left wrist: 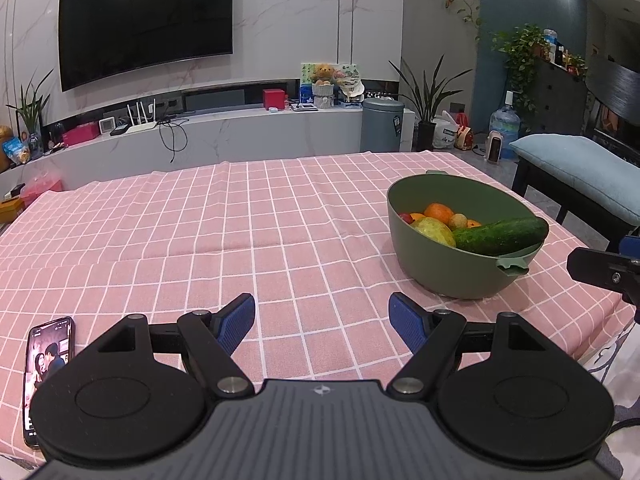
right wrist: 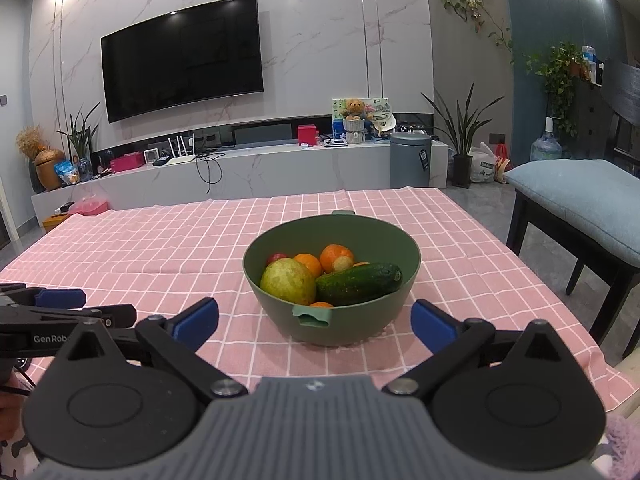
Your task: Organize fruits
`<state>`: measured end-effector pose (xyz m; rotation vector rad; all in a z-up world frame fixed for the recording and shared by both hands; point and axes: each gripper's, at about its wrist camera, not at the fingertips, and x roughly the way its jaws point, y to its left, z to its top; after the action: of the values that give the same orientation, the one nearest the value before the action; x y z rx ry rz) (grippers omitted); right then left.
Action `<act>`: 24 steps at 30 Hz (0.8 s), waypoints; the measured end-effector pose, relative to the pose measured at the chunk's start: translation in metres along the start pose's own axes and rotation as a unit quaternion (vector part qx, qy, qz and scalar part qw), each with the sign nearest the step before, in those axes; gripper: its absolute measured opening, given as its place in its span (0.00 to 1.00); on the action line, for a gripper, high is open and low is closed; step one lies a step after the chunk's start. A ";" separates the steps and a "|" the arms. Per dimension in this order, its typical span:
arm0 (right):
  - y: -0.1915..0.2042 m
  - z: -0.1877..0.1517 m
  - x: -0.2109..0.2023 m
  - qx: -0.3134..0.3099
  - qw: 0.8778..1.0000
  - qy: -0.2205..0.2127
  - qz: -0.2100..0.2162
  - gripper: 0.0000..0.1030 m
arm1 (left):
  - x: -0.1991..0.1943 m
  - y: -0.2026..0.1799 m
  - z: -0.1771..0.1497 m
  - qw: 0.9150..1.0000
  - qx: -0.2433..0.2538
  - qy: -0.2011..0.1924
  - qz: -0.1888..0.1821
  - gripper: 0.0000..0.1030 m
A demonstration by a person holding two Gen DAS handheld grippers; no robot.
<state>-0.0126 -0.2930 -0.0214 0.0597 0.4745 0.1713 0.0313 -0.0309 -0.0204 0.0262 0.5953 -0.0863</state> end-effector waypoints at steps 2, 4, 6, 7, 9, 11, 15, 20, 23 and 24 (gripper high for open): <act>0.000 0.000 0.000 0.000 1.000 0.000 0.000 0.96 | 0.000 0.000 0.000 1.000 0.001 -0.001 -0.001 0.87; 0.000 0.000 0.000 0.000 1.000 0.000 0.000 0.95 | 0.000 0.000 0.000 1.000 0.002 -0.001 -0.001 0.87; 0.000 0.000 0.000 -0.001 1.000 0.000 0.000 0.96 | 0.000 0.000 0.000 1.000 0.003 -0.001 -0.001 0.87; 0.000 0.000 0.000 -0.001 1.000 0.000 0.000 0.96 | 0.000 0.000 0.000 1.000 0.003 -0.001 -0.001 0.87; 0.000 0.000 -0.001 -0.001 1.000 0.000 -0.001 0.96 | 0.000 0.000 0.000 1.000 0.003 -0.001 -0.001 0.87; 0.000 0.000 0.000 -0.001 1.000 0.000 0.000 0.95 | 0.000 0.000 0.000 1.000 0.003 -0.001 -0.001 0.87; 0.000 0.000 0.000 -0.001 1.000 0.000 -0.001 0.95 | 0.000 0.000 0.000 1.000 0.003 -0.001 -0.001 0.87; 0.000 0.000 -0.001 -0.002 1.000 0.001 -0.001 0.96 | 0.000 0.000 0.000 1.000 0.003 -0.001 -0.001 0.87; 0.001 -0.001 -0.001 -0.002 1.000 0.002 -0.001 0.96 | 0.000 0.000 0.000 1.000 0.003 -0.001 -0.001 0.87; 0.001 -0.001 -0.001 -0.002 1.000 0.002 -0.001 0.96 | 0.000 0.000 0.000 1.000 0.003 -0.001 -0.001 0.87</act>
<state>-0.0136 -0.2918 -0.0218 0.0542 0.4781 0.1703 0.0312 -0.0314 -0.0202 0.0322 0.5925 -0.0895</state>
